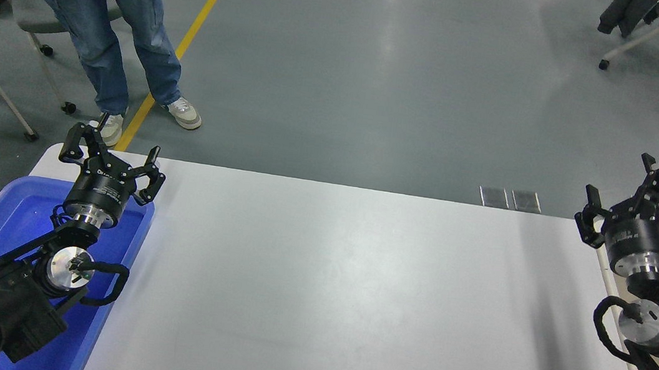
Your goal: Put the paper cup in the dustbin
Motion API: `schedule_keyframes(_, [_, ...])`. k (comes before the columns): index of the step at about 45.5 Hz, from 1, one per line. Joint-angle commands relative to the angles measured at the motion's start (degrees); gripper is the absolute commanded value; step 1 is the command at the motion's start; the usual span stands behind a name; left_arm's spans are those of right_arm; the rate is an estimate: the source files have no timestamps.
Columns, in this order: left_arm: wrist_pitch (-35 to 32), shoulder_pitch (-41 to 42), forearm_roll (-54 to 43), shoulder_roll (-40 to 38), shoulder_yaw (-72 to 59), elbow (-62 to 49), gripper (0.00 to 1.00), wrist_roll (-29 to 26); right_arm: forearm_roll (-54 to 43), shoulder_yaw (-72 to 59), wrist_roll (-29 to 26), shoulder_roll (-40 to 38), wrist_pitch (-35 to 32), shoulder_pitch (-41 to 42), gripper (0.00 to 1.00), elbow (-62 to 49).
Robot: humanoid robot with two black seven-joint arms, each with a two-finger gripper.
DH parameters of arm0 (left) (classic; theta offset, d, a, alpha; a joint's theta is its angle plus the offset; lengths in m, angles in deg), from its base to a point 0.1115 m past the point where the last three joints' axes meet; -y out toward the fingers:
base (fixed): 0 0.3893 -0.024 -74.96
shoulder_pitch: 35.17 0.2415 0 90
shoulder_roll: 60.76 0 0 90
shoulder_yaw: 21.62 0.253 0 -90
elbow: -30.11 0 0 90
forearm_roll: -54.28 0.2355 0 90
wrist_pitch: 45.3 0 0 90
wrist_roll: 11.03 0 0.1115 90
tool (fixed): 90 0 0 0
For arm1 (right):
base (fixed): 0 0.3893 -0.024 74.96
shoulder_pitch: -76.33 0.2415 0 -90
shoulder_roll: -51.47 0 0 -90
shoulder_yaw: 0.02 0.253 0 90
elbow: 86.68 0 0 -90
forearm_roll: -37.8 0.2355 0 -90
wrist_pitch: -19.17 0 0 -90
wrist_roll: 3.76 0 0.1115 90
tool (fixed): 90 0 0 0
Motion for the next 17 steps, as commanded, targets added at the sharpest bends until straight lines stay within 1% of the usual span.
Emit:
schedule_keyframes(1, [0.0,0.0,0.0,0.0,0.0,0.0,1.0,0.0,-3.35,-0.26,1.73,2.59,-1.12,-1.63,1.0,-0.46])
schedule_keyframes(17, [0.0,0.0,0.0,0.0,0.0,0.0,1.0,0.0,-3.53,-1.23,1.65,2.59,-1.21,-1.72,1.0,-1.34])
